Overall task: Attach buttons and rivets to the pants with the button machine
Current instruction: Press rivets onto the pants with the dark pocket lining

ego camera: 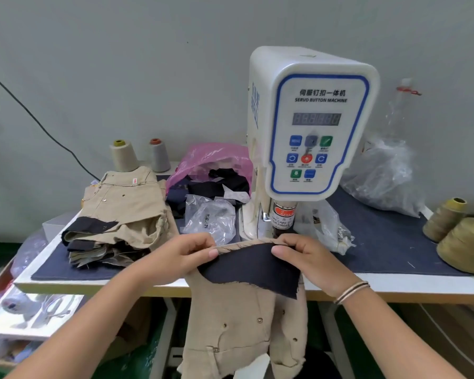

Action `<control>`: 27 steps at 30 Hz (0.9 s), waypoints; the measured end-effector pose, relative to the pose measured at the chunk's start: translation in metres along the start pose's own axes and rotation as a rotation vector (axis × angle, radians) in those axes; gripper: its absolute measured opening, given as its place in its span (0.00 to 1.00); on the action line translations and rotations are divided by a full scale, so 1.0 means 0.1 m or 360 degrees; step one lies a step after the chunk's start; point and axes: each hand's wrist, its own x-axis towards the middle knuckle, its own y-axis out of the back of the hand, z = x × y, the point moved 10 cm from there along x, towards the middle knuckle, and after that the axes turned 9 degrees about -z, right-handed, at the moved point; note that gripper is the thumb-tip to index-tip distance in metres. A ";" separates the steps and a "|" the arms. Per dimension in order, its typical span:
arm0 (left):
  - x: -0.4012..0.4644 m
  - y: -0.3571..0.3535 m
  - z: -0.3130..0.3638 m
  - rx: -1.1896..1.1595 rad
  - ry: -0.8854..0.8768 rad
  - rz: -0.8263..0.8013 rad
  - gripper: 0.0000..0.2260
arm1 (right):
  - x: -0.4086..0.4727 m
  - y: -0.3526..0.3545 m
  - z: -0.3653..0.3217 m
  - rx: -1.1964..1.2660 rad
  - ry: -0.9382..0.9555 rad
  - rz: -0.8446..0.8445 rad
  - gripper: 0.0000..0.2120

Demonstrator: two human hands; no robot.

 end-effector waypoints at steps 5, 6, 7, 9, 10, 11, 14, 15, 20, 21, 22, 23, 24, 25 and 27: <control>0.12 -0.32 -0.08 0.0105 0.0051 -0.0215 0.11 | -0.17 0.09 0.20 -0.0021 -0.0150 -0.0015 0.18; 0.16 -0.35 -0.11 0.0174 0.0069 -0.0221 0.12 | -0.20 0.11 0.26 -0.0070 -0.0191 -0.0019 0.17; 0.18 -0.38 -0.14 0.0188 0.0095 -0.0244 0.12 | -0.23 0.13 0.30 -0.0126 -0.0231 -0.0017 0.17; 0.20 -0.43 -0.21 0.0132 0.0138 -0.0311 0.13 | -0.25 0.19 0.40 -0.0221 -0.0321 -0.0006 0.15; 0.20 -0.44 -0.22 0.0113 0.0142 -0.0346 0.13 | -0.25 0.21 0.46 -0.0247 -0.0365 -0.0004 0.15; 0.20 -0.45 -0.22 0.0085 0.0150 -0.0378 0.13 | -0.24 0.23 0.50 -0.0252 -0.0396 -0.0004 0.16; 0.23 -0.43 -0.22 0.0005 0.0157 -0.0390 0.12 | -0.21 0.26 0.56 -0.0184 -0.0407 0.0023 0.19; 0.24 -0.41 -0.21 -0.0034 0.0135 -0.0372 0.10 | -0.20 0.26 0.57 -0.0142 -0.0392 0.0046 0.19; 0.25 -0.46 -0.17 -0.0387 -0.0055 -0.0332 0.08 | -0.18 0.28 0.60 0.0085 -0.0338 0.0134 0.16; 0.25 -0.48 -0.20 -0.0316 -0.0039 -0.0327 0.09 | -0.18 0.28 0.59 0.0079 -0.0327 0.0130 0.16; 0.27 -0.48 -0.24 -0.0206 -0.0001 -0.0315 0.10 | -0.19 0.27 0.58 0.0052 -0.0316 0.0115 0.16; 0.27 -0.48 -0.28 -0.0114 0.0049 -0.0287 0.10 | -0.19 0.25 0.57 0.0018 -0.0306 0.0094 0.16; 0.29 -0.48 -0.31 -0.0047 0.0063 -0.0258 0.11 | -0.19 0.24 0.56 -0.0018 -0.0294 0.0081 0.16; 0.30 -0.47 -0.30 0.0003 0.0054 -0.0225 0.12 | -0.19 0.22 0.54 -0.0047 -0.0277 0.0074 0.17; 0.32 -0.49 -0.27 0.0066 0.0017 -0.0174 0.12 | -0.19 0.21 0.49 -0.0077 -0.0238 0.0075 0.18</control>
